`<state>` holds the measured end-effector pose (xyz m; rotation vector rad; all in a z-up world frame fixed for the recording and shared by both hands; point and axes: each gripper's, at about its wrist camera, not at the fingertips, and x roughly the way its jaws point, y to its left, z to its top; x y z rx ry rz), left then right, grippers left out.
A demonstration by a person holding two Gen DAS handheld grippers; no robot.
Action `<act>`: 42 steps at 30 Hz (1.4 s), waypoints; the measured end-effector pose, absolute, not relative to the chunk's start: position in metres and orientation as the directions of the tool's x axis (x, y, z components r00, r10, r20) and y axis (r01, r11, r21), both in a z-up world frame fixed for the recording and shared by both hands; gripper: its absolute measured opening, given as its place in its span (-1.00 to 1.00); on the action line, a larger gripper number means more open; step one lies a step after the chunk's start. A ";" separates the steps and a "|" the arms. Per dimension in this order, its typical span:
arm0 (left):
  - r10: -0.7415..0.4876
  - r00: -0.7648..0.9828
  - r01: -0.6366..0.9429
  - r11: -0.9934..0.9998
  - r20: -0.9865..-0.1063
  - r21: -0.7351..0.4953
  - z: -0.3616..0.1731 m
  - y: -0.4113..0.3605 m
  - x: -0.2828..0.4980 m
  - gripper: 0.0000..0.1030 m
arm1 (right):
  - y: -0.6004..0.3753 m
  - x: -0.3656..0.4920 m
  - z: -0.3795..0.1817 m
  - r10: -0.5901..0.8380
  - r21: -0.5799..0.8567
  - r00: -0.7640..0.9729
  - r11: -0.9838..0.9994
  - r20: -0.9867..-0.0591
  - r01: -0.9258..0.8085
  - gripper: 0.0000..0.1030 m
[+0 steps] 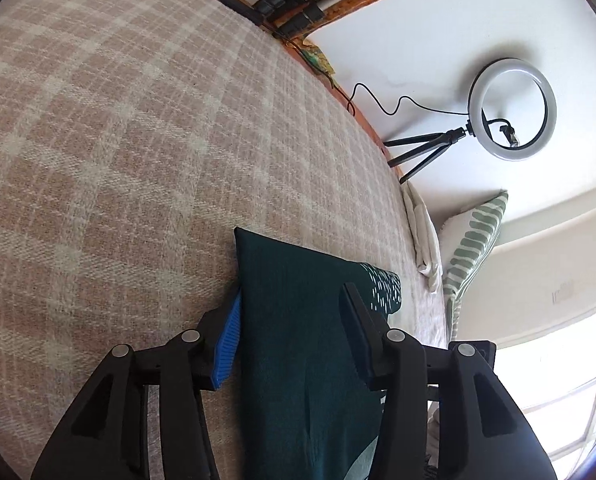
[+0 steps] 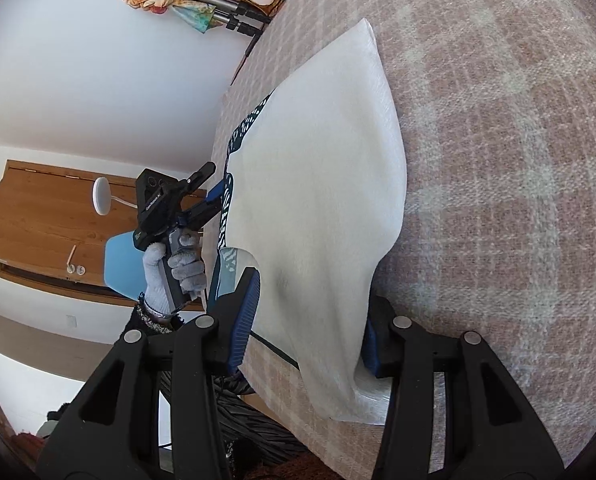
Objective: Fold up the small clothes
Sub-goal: 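Lift the folded T-shirt with both grippers and carry it toward the pillow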
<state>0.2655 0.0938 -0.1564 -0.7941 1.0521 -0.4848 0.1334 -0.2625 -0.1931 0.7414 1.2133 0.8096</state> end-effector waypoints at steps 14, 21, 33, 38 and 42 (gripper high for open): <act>-0.672 0.419 0.045 0.687 -0.611 -0.725 -0.156 0.063 0.283 -0.58 | -0.227 0.147 -0.187 0.828 0.815 0.161 0.558 -0.537 -0.156 -0.09; -0.579 0.459 0.174 0.802 -0.673 -0.572 -0.140 0.037 0.274 -0.94 | -0.202 0.146 -0.174 0.712 0.676 0.192 0.702 -0.675 -0.225 -0.68; -0.512 0.599 0.283 0.854 -0.615 -0.436 -0.087 0.027 0.248 -0.97 | -0.158 0.117 -0.122 0.372 0.196 0.423 0.894 -0.826 -0.404 -0.84; -0.539 0.608 0.322 0.839 -0.583 -0.440 -0.070 0.014 0.245 -0.97 | -0.162 0.110 -0.100 0.327 0.111 0.500 0.904 -0.802 -0.412 -0.85; -0.561 0.611 0.371 0.826 -0.558 -0.425 -0.055 -0.007 0.244 -0.97 | -0.176 0.107 -0.082 0.303 0.084 0.545 0.917 -0.782 -0.390 -0.85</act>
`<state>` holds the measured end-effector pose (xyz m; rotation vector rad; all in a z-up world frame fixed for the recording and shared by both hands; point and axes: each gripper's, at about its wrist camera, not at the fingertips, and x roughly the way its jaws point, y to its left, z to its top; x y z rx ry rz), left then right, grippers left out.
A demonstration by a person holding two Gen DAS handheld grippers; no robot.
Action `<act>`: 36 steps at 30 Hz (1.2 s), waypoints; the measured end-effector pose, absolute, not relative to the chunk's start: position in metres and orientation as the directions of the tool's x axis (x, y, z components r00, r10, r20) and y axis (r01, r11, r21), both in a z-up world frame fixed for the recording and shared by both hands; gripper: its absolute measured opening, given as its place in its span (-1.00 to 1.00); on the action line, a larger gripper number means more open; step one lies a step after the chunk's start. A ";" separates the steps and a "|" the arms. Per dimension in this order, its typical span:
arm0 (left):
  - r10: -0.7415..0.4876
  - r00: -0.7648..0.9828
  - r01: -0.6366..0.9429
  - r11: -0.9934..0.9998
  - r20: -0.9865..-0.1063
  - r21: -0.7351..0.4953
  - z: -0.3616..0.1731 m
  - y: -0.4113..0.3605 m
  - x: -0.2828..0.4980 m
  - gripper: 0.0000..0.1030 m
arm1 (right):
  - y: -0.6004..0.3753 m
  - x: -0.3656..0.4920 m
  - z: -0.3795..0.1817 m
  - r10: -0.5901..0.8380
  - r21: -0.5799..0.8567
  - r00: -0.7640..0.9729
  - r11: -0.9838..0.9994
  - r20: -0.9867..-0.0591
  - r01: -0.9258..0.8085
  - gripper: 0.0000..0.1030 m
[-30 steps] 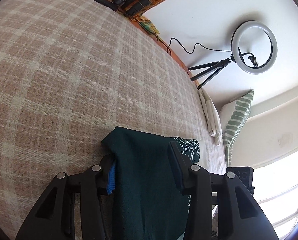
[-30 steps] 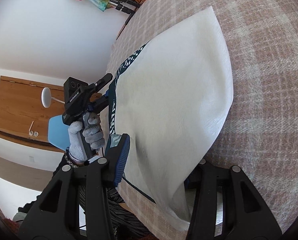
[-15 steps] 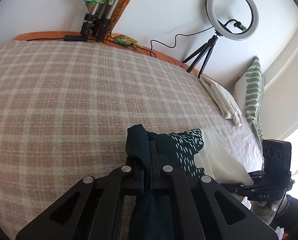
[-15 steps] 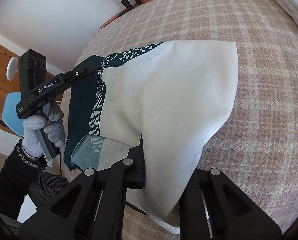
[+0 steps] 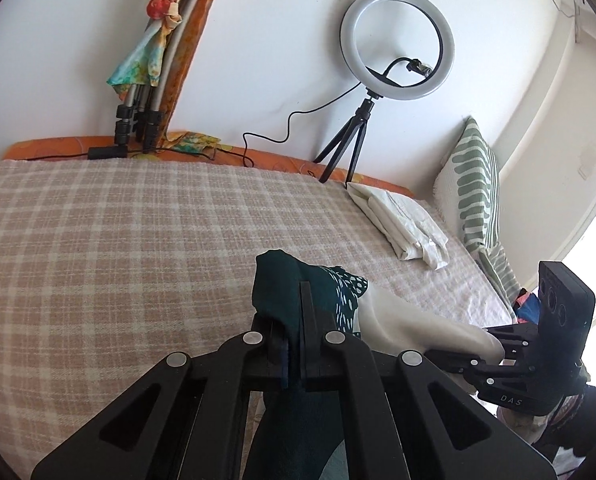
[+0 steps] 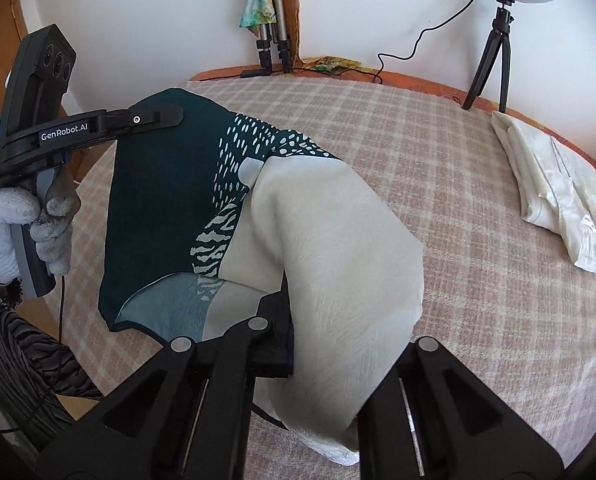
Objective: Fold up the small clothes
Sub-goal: 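Lift the folded T-shirt with both grippers and carry it toward the pillow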
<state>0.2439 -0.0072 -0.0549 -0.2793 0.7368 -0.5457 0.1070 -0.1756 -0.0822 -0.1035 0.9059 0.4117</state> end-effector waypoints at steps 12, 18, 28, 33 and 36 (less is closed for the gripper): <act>-0.667 0.575 0.527 0.745 -0.474 -0.409 -0.011 -0.117 0.280 -0.97 | -0.269 0.114 -0.030 0.152 -0.048 0.685 0.963 -0.713 -0.264 -0.85; -0.718 0.545 0.599 0.694 -0.433 -0.399 0.008 -0.193 0.314 -0.97 | -0.330 0.129 -0.009 0.018 -0.179 0.734 0.965 -0.679 -0.189 -0.85; -0.752 0.536 0.653 0.658 -0.384 -0.376 0.017 -0.301 0.389 -0.97 | -0.437 0.204 0.008 -0.153 -0.334 0.767 0.939 -0.623 -0.084 -0.85; -0.719 0.560 0.608 0.694 -0.412 -0.384 -0.008 -0.328 0.435 -0.97 | -0.487 0.255 -0.002 -0.085 -0.257 0.766 0.960 -0.638 -0.108 -0.85; -0.669 0.546 0.540 0.741 -0.504 -0.399 -0.041 -0.338 0.469 -0.97 | -0.523 0.293 -0.033 0.099 -0.014 0.667 0.987 -0.738 -0.163 -0.81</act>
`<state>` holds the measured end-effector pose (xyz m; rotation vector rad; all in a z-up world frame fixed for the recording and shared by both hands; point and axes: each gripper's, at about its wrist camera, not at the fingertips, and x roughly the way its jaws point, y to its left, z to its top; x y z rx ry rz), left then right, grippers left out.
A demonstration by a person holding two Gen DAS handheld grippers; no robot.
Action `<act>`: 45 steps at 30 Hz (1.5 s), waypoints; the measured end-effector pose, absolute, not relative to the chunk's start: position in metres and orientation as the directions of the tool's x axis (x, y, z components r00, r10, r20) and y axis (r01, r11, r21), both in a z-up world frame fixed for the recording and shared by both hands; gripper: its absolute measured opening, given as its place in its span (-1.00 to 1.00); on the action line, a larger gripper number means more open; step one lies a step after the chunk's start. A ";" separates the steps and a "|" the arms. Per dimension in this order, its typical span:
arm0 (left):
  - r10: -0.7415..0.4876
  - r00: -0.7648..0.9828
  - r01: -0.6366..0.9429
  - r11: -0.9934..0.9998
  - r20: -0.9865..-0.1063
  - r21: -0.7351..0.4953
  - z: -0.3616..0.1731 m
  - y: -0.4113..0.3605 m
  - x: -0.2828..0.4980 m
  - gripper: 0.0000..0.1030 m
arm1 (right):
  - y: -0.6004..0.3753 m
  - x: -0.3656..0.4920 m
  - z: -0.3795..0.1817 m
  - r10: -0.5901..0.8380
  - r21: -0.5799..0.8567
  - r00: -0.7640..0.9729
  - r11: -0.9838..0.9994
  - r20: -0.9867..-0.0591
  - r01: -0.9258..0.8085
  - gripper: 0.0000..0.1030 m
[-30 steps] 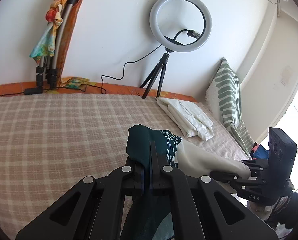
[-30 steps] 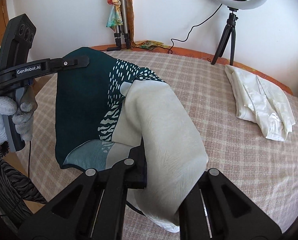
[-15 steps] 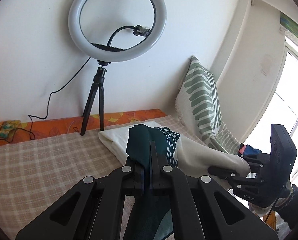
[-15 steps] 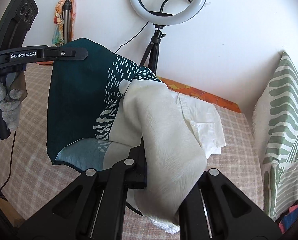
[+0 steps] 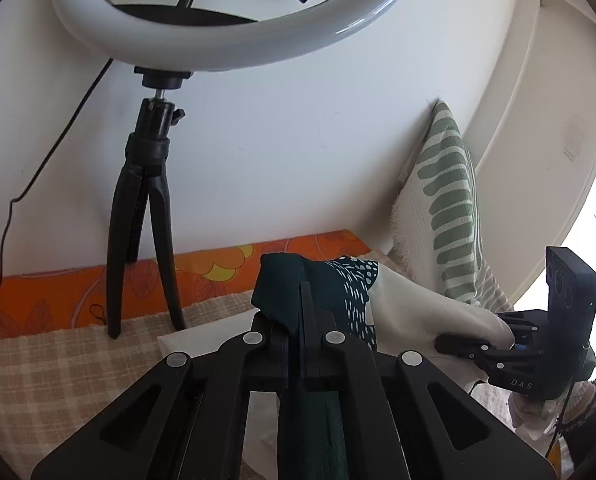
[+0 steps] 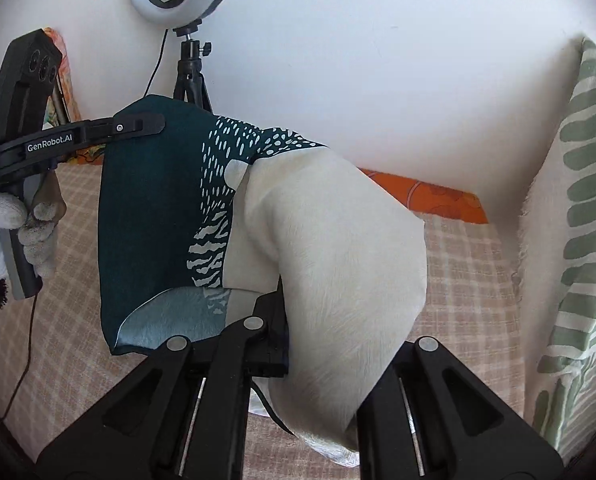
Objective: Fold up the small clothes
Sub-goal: 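Lift the folded T-shirt with both grippers and carry it toward the pillow, then lower the folded T-shirt onto the bed and open both grippers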
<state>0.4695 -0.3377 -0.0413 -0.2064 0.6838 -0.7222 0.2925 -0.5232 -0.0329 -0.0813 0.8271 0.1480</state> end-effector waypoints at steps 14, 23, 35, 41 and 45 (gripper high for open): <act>-0.568 0.552 0.484 0.815 -0.610 -0.320 -0.084 -0.332 0.498 -0.82 | -0.659 0.332 -0.079 0.423 0.584 0.671 0.811 -0.609 0.018 0.12; -0.619 0.539 0.518 0.779 -0.572 -0.354 -0.079 -0.335 0.497 -0.92 | -0.678 0.388 -0.119 0.435 0.686 0.664 0.709 -0.608 0.163 -0.14; -0.576 0.611 0.405 0.817 -0.543 -0.410 -0.080 -0.291 0.492 -0.97 | -0.621 0.423 -0.065 0.196 0.369 0.734 0.926 -0.650 0.079 -0.92; -0.552 0.618 0.379 0.833 -0.559 -0.404 -0.084 -0.284 0.496 -0.93 | -0.629 0.428 -0.074 0.065 0.257 0.680 0.949 -0.730 0.184 -0.62; -0.552 0.618 0.406 0.834 -0.560 -0.373 -0.078 -0.286 0.485 -0.84 | -0.643 0.411 -0.061 0.046 0.293 0.725 0.930 -0.688 0.219 0.27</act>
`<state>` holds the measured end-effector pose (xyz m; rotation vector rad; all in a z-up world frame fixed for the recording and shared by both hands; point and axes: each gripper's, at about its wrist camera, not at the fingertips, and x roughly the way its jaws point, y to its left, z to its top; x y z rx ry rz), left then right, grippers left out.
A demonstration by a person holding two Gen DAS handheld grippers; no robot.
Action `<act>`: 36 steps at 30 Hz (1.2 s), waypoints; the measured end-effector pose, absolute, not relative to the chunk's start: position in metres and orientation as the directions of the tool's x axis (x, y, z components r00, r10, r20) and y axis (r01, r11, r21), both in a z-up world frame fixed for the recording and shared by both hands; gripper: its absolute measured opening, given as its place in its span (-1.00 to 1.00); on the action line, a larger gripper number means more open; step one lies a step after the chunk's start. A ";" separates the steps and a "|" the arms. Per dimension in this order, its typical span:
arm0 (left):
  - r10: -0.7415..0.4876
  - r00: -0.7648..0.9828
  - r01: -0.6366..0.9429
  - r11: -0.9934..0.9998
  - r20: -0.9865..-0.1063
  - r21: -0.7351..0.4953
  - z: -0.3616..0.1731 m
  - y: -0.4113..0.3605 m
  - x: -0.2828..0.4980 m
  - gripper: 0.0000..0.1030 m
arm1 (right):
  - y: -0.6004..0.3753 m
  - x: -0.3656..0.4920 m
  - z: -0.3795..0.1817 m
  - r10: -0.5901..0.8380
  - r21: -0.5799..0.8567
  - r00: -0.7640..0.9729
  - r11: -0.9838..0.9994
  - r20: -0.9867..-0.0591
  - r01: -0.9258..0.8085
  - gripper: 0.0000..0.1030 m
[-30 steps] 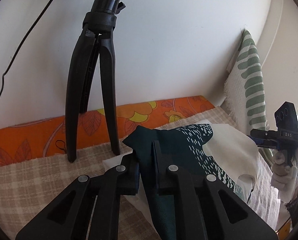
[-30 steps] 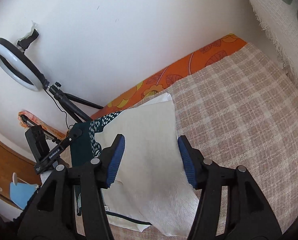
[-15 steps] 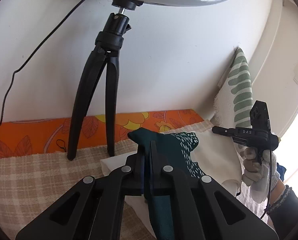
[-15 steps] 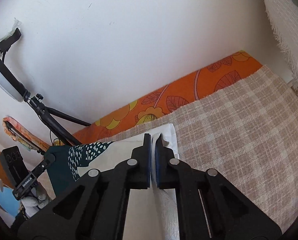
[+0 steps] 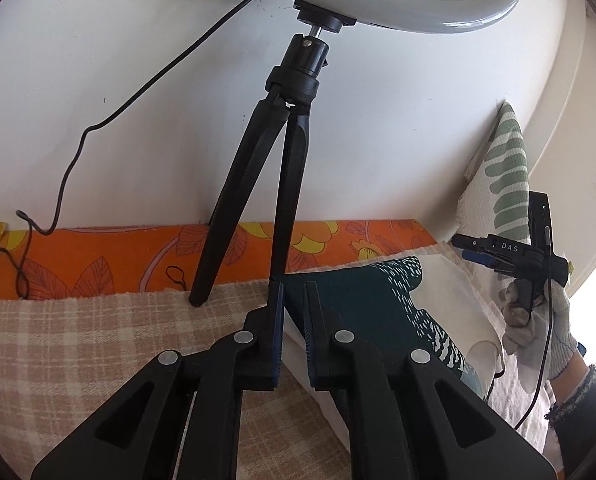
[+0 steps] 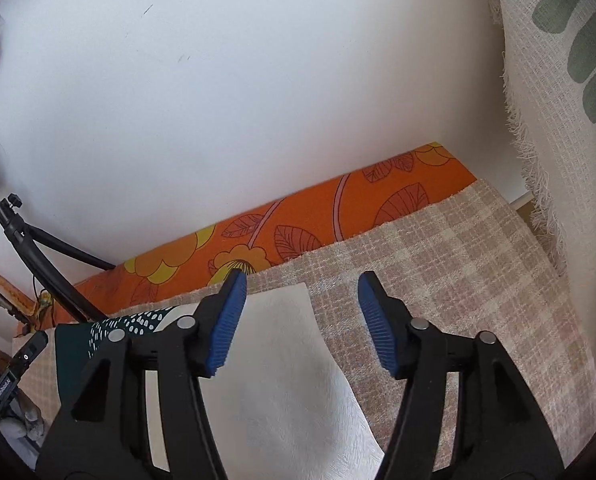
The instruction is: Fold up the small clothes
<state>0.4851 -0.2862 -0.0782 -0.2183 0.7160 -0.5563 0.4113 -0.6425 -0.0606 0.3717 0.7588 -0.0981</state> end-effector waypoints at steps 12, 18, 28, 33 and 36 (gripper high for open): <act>-0.553 0.628 0.478 0.829 -0.548 -0.290 -0.036 -0.285 0.416 0.07 | -0.626 0.334 -0.015 -0.043 0.230 0.755 0.940 -0.654 0.252 0.27; -0.546 0.640 0.479 0.834 -0.540 -0.275 -0.010 -0.275 0.373 0.33 | -0.591 0.281 0.012 -0.098 0.148 0.762 0.957 -0.641 0.248 0.35; -0.520 0.684 0.485 0.848 -0.510 -0.214 0.026 -0.246 0.299 0.52 | -0.524 0.208 0.050 -0.167 0.037 0.781 0.971 -0.602 0.236 0.52; -0.513 0.704 0.505 0.848 -0.491 -0.162 0.036 -0.236 0.260 0.61 | -0.493 0.180 0.065 -0.183 0.013 0.803 0.973 -0.568 0.231 0.67; -0.502 0.720 0.512 0.850 -0.479 -0.121 0.039 -0.232 0.238 0.63 | -0.473 0.163 0.068 -0.186 -0.007 0.807 0.975 -0.561 0.220 0.78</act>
